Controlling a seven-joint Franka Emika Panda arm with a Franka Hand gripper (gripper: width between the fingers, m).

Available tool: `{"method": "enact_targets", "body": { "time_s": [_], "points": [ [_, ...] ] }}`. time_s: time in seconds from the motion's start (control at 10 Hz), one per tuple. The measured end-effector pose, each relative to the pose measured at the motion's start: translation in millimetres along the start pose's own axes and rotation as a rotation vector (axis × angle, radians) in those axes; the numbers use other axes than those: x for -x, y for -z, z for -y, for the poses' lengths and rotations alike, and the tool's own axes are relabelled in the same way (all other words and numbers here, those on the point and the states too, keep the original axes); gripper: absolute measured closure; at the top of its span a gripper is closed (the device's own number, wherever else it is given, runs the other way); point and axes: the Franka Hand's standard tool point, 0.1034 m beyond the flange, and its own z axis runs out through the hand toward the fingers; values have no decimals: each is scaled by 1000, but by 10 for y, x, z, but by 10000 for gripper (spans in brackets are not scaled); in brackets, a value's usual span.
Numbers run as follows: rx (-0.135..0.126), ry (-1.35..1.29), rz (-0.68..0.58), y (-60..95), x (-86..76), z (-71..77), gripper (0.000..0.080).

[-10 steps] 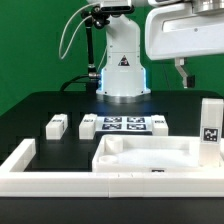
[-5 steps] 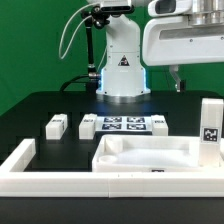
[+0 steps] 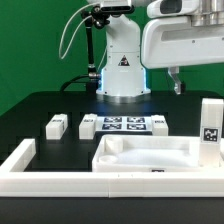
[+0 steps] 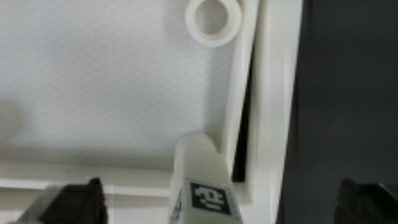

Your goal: Assemble desk

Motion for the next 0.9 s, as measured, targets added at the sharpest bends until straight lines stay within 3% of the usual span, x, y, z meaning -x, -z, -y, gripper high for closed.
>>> {"method": "enact_targets", "body": {
  "time_s": [0.1,0.3,0.4,0.6,0.7,0.8,0.9],
  "points": [
    [4,-11,68,-109,200,-85,151],
    [10,-18,69,-229,350,-152,151],
    [3,-19,187,-244,502,-136,151],
    [-6,-20,322,-241,432,-118,151],
    [-8,-22,380,-280,487,-126,151],
    [-9,-36,498,-414,693,-171,151],
    [-11,-51,590,-515,798,-160,151]
  ]
}}
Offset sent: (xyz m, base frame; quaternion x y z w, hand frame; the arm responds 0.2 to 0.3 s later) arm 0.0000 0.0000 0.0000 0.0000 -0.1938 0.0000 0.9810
